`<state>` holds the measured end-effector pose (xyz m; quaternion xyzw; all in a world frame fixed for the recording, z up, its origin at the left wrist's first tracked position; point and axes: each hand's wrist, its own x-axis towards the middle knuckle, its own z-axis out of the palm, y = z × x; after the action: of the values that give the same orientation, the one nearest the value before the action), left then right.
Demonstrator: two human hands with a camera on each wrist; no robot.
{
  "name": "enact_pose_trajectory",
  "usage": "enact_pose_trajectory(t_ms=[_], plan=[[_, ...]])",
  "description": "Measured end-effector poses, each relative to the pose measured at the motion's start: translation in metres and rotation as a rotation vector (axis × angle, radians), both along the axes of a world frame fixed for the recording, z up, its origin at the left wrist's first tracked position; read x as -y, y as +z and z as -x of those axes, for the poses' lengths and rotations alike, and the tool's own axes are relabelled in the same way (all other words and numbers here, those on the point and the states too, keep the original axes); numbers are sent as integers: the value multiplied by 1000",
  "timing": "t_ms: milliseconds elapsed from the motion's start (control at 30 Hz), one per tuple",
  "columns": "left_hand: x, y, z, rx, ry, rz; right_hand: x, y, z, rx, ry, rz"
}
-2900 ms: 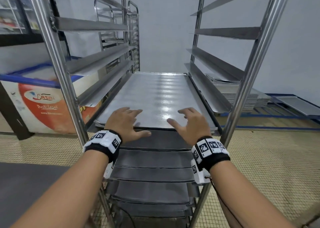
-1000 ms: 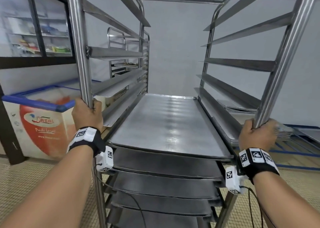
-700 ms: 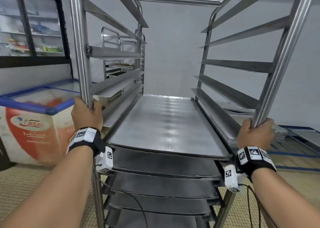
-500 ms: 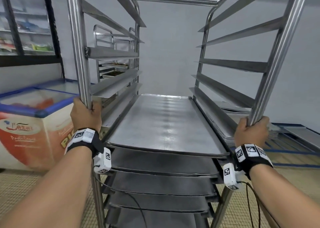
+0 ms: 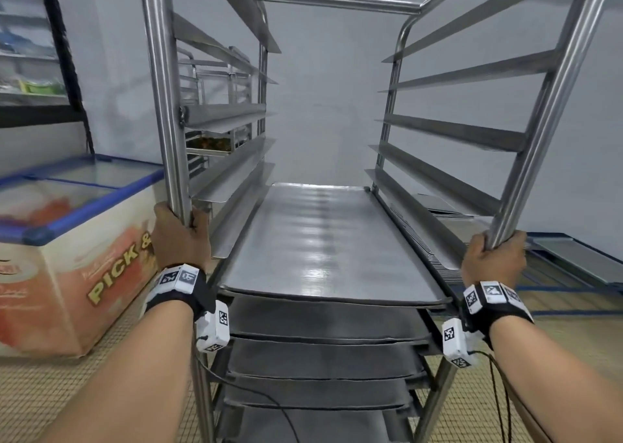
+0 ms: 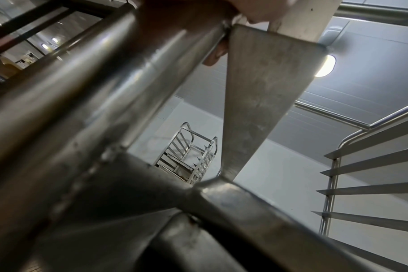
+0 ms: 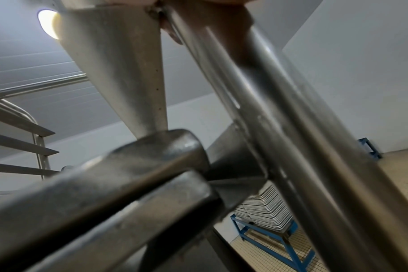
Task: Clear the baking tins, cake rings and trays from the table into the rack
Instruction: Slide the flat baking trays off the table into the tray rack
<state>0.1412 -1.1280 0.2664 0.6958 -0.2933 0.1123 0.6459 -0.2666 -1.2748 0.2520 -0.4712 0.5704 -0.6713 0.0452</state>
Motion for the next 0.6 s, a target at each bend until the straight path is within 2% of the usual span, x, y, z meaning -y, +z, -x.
enact_pose_trajectory(t_ms=[233, 600], plan=[[62, 1, 5, -19, 4, -7, 66, -5, 5, -1, -22, -25], [172, 0, 53, -24, 54, 11, 205, -9, 47, -6, 70, -26]])
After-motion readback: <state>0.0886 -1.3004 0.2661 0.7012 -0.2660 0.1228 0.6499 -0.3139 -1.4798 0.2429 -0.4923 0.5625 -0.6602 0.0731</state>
